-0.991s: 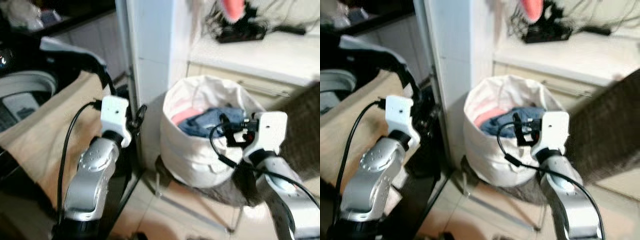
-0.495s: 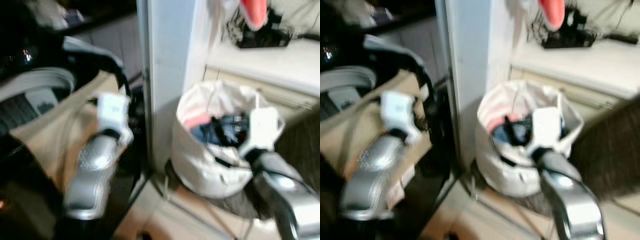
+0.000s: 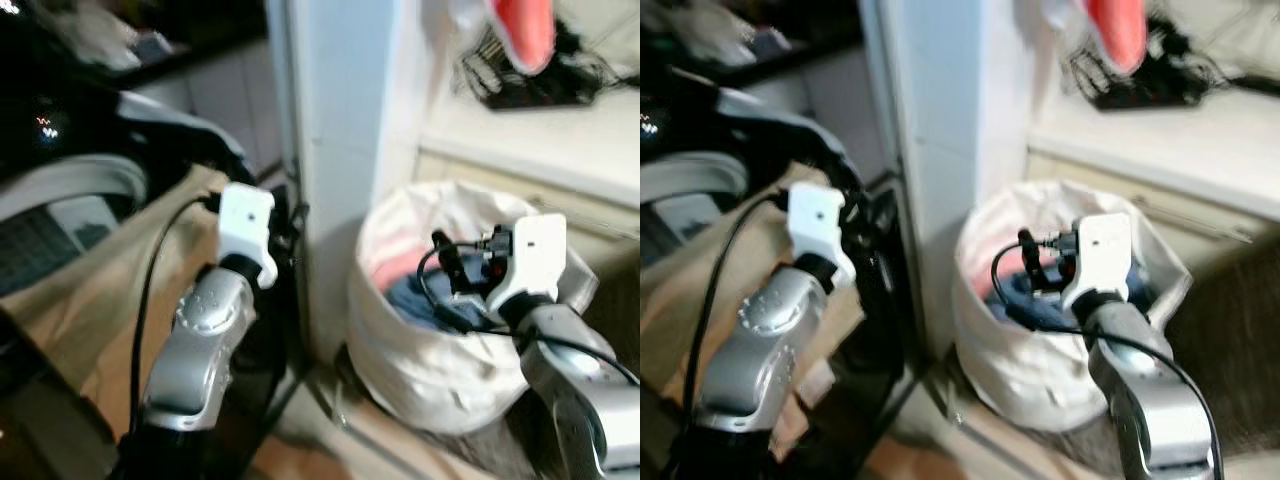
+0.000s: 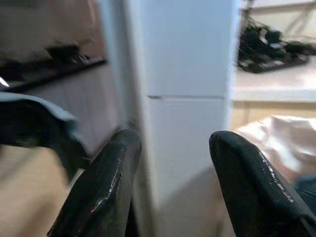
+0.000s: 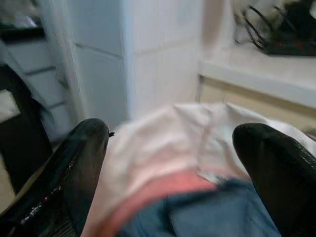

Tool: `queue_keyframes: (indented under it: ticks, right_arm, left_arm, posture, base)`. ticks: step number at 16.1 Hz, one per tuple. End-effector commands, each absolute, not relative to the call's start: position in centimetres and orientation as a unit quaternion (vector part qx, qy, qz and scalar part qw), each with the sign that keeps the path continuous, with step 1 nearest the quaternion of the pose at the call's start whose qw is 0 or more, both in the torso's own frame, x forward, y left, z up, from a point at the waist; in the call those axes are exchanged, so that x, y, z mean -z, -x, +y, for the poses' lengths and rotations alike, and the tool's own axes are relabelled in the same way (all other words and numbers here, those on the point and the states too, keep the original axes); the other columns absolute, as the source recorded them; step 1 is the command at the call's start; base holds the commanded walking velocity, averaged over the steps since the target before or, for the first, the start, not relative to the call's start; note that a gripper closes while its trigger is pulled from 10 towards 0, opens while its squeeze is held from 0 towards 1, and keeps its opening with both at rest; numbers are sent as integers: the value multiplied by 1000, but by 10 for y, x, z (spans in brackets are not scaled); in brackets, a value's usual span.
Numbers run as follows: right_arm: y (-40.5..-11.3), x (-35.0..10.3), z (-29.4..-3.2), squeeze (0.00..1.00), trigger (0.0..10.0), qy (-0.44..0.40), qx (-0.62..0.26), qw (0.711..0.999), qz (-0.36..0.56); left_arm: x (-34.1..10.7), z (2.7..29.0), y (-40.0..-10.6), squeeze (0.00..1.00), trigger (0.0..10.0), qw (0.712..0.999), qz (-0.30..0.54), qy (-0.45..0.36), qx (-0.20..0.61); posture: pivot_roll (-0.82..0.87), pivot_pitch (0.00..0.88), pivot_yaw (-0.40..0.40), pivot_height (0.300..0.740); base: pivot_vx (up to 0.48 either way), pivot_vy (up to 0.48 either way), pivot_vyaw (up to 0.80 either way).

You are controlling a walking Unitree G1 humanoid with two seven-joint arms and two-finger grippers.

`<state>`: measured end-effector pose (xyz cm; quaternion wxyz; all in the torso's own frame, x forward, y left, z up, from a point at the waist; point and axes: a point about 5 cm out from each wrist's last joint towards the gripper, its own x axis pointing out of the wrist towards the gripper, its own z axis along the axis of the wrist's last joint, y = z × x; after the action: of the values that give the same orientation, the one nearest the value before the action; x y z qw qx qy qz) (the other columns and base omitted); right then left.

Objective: Clothes washing

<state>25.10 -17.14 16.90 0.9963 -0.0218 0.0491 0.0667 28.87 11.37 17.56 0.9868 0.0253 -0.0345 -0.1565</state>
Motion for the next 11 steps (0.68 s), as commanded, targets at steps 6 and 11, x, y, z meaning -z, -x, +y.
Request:
queue_keyframes:
  ticks: [6, 11]
  right_arm:
    - [-272, -155, -179, 0, 10000, 45, -48, 986, 152]
    - [-319, -136, -213, 1000, 10000, 37, -32, 961, 271]
  left_arm:
    - [-178, 124, -289, 0, 10000, 980, -43, -63, 185]
    - [-171, 116, -281, 0, 10000, 955, -11, -97, 280]
  posture:
    - [-42, 0, 34, 740]
    - [-32, 0, 47, 740]
  base:
    - [0, 0, 0]
    - [0, 0, 0]
